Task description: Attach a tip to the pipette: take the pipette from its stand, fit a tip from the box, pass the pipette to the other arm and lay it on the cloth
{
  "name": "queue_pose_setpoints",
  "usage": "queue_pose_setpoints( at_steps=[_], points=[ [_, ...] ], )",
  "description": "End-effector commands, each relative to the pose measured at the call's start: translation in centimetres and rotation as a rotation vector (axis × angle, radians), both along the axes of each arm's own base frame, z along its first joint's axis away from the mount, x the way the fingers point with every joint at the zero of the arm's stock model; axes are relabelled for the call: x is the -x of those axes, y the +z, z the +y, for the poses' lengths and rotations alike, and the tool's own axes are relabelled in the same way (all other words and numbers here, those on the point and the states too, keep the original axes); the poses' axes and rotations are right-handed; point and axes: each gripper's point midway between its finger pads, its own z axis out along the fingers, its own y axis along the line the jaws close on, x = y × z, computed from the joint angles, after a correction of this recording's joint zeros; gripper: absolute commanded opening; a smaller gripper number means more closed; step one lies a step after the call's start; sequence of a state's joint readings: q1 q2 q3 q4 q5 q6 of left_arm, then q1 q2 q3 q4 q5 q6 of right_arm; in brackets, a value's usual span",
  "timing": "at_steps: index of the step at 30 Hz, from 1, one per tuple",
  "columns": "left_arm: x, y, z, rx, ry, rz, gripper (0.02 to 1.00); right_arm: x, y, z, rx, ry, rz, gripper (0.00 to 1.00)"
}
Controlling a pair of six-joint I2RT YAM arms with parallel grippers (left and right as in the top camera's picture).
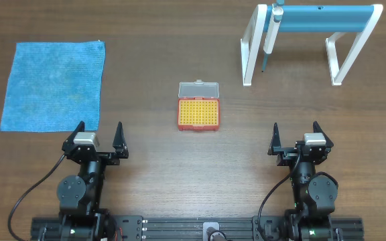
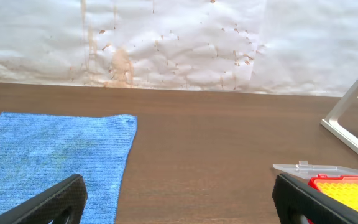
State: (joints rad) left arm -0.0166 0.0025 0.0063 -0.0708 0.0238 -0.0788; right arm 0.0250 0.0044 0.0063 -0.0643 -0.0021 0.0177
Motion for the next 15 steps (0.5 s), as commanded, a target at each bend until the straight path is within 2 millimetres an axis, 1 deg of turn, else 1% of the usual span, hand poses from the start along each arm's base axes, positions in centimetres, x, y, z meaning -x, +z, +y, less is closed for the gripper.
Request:
queue_pose_setpoints(
  at_steps=[1, 13, 15],
  points=[
    [0.01, -0.34, -0.27, -0.012, -0.015, 0.013, 0.965, 0.00, -0.25, -0.15, -0.006, -0.007, 0.008, 0.972],
    [0.01, -0.34, -0.27, -0.012, -0.015, 0.013, 0.965, 0.00, -0.25, -0.13, -0.007, -0.006, 0.008, 0.976],
    [0.01, -0.34, -0.27, -0.012, -0.015, 0.013, 0.965, -0.02, 0.06, -0.14, -0.008, -0.007, -0.005, 0.974]
  ],
)
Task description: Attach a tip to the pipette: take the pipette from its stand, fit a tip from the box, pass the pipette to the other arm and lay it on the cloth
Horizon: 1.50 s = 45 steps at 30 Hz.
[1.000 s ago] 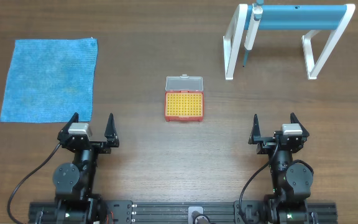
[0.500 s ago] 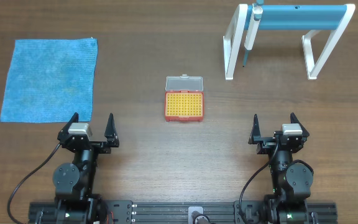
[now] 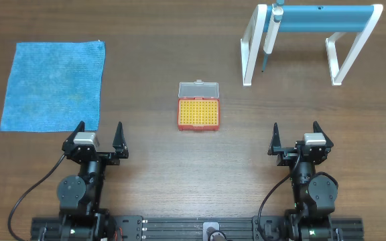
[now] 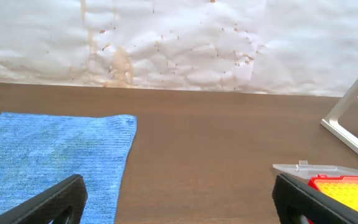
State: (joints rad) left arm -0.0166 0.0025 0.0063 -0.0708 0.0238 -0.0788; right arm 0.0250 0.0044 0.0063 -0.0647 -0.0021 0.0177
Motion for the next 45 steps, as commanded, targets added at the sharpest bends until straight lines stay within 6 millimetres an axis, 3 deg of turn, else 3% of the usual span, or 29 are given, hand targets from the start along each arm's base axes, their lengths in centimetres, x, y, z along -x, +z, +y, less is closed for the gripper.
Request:
queue_pose_setpoints(
  at_steps=[1, 6, 13, 17, 23, 28, 36, 45],
  points=[
    [0.0, -0.3, -0.3, -0.012, -0.015, 0.013, 0.965, 0.0, 0.0, -0.1, -0.015, -0.006, -0.004, 0.974],
    [0.0, -0.3, -0.3, -0.012, -0.015, 0.013, 0.965, -0.1, -0.2, -0.1, -0.056, -0.009, 0.007, 0.974],
    [0.0, -0.3, -0.3, -0.012, -0.015, 0.013, 0.965, -1.7, 2.6, -0.1, -0.061, -0.008, -0.060, 0.974],
    [0.0, -0.3, -0.3, -0.012, -0.015, 0.013, 0.965, -4.3, 4.0, 0.0, -0.061, -0.008, -0.056, 0.976],
    [0.0, -0.3, -0.3, -0.012, -0.015, 0.013, 0.965, -10.0, 5.4, 0.3, -0.062, 0.000, -0.078, 0.974],
    [0.0, -0.3, -0.3, -0.012, -0.015, 0.013, 0.965, -13.9, 4.8, 0.5, -0.063, 0.002, -0.100, 0.978],
    [0.0, -0.3, -0.3, -0.012, -0.015, 0.013, 0.965, -17.3, 5.0, 1.6, -0.065, 0.028, -0.124, 0.978],
    [0.0, -0.3, -0.3, -0.013, -0.015, 0.013, 0.965, -19.1, 4.4, 1.8, -0.064, 0.028, -0.110, 0.980]
  ],
)
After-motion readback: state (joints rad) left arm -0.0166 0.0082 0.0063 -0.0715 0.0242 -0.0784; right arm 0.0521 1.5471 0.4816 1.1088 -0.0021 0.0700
